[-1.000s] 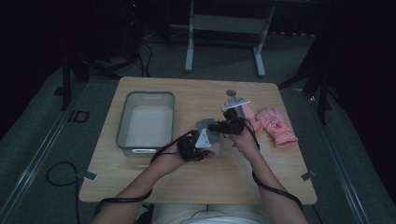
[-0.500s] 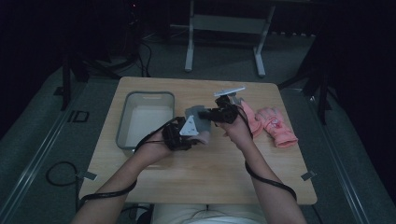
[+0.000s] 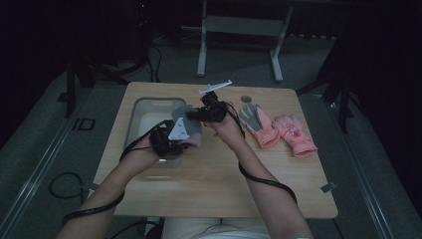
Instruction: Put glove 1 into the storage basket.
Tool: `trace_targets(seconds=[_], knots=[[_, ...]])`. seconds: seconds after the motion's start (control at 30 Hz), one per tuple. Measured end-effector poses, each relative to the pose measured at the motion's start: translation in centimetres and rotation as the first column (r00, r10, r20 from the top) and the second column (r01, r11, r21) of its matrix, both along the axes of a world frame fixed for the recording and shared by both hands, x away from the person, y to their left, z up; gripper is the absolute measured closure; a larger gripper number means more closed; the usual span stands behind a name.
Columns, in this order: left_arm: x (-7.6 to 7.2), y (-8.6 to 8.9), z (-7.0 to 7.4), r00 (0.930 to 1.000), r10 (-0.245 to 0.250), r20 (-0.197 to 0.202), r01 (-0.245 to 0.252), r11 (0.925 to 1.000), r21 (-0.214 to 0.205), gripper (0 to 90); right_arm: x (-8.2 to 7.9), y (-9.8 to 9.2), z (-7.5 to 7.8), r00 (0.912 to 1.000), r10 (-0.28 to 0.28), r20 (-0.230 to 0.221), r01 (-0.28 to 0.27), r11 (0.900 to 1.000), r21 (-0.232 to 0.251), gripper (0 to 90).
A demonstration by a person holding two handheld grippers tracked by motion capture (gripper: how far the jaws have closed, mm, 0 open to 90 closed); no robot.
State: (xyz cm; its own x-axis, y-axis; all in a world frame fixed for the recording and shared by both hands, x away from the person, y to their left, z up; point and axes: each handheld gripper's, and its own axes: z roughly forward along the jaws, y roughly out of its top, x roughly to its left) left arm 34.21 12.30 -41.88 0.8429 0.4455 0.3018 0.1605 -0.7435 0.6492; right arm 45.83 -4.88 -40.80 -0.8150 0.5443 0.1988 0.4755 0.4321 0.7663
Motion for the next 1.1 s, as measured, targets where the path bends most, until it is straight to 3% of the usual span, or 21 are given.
trace_targets(seconds=[0.17, 0.2, 0.27, 0.3, 0.4, 0.53, 0.8, 0.97, 1.1], knots=[[-0.2, 1.7, -0.3, 0.9997, 0.025, -0.005, -0.025, 0.9997, -0.007, 71.2, 0.2, 1.9, 0.1, 0.9996, 0.028, -0.001, -0.028, 0.9996, 0.003, 72.8], [-0.3, 2.6, -0.3, 0.9993, 0.037, -0.006, -0.037, 0.9993, 0.007, 71.3, 0.2, 3.1, 0.1, 0.9988, 0.048, 0.0, -0.048, 0.9988, -0.003, 72.8], [-0.3, 2.9, -0.3, 0.9991, 0.043, -0.008, -0.043, 0.999, 0.012, 71.3, 0.3, 3.5, 0.1, 0.9986, 0.053, -0.001, -0.053, 0.9986, -0.003, 72.8], [-0.2, 3.7, -0.3, 0.9985, 0.054, -0.012, -0.053, 0.9984, 0.016, 71.3, 0.4, 4.6, 0.1, 0.9983, 0.058, -0.007, -0.058, 0.9983, -0.001, 72.9], [-0.2, 4.8, -0.4, 0.9978, 0.063, -0.018, -0.063, 0.9978, 0.023, 71.3, 0.6, 5.5, -0.1, 0.9976, 0.067, -0.016, -0.067, 0.9976, 0.02, 72.9], [0.1, 5.6, -0.7, 0.9968, 0.076, -0.025, -0.075, 0.9958, 0.053, 71.3, 0.9, 6.8, -0.6, 0.9967, 0.077, -0.026, -0.076, 0.997, 0.013, 72.8], [2.0, 7.1, -1.8, 0.9925, 0.11, -0.052, -0.105, 0.9894, 0.1, 71.2, 2.5, 9.3, -2.1, 0.9968, 0.06, -0.053, -0.058, 0.9976, 0.04, 72.9], [3.8, 7.8, -2.9, 0.986, 0.126, -0.109, -0.115, 0.9877, 0.106, 71.3, 3.8, 10.7, -3.5, 0.997, 0.038, -0.068, -0.038, 0.9993, 0.003, 72.8], [5.7, 7.4, -4.0, 0.98, 0.126, -0.154, -0.103, 0.983, 0.152, 71.3, 4.8, 10.8, -5.0, 0.9958, 0.003, -0.092, -0.005, 0.9998, -0.017, 72.6]])
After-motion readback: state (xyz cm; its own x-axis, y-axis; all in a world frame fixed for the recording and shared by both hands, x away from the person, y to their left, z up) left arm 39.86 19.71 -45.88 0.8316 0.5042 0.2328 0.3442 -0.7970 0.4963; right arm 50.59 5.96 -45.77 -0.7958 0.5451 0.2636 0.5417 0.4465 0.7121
